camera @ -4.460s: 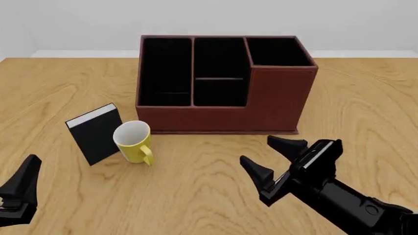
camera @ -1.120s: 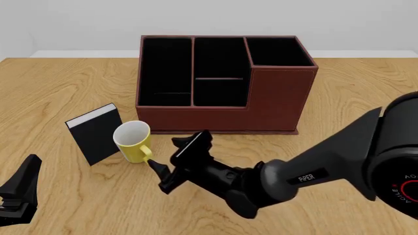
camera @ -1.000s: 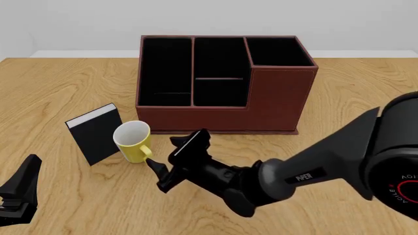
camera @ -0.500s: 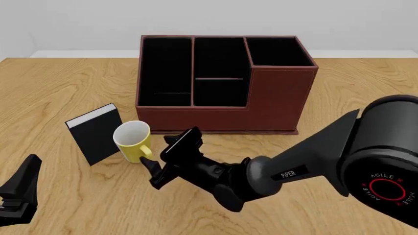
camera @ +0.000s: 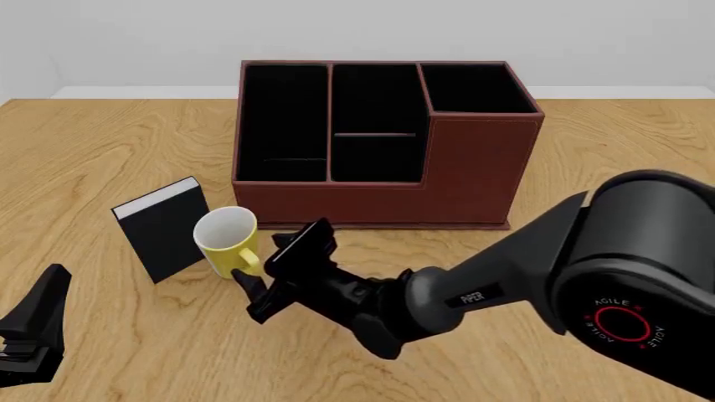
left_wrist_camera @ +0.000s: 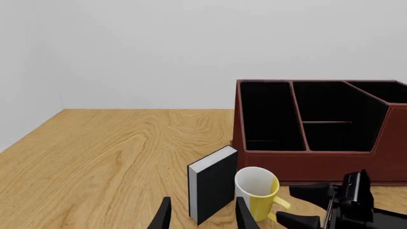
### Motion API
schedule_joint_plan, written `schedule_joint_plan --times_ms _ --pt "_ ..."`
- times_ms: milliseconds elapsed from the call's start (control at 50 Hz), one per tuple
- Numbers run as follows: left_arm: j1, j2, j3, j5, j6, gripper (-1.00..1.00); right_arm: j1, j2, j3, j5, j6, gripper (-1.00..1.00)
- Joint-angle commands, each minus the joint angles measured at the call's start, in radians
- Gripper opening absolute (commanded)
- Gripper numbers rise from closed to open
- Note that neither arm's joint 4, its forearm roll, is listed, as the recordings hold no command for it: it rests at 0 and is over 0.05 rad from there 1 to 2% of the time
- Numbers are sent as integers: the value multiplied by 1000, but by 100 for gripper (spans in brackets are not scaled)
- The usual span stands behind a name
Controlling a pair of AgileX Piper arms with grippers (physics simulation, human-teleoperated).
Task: Pick up the yellow and white mug and place it to the right of the caddy.
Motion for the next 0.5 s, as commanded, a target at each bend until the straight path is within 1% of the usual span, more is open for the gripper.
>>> schedule_joint_plan --times_ms 20,260,420,440,500 --pt "0 0 0 0 0 100 4 15 -21 7 2 100" --pt "0 0 0 0 0 100 8 44 -42 6 6 100" --pt "0 0 0 0 0 100 4 36 -30 3 5 100" --pt "0 0 0 0 0 100 3 39 -30 2 5 -100" --pt "0 0 0 0 0 100 4 44 -33 -1 4 -100"
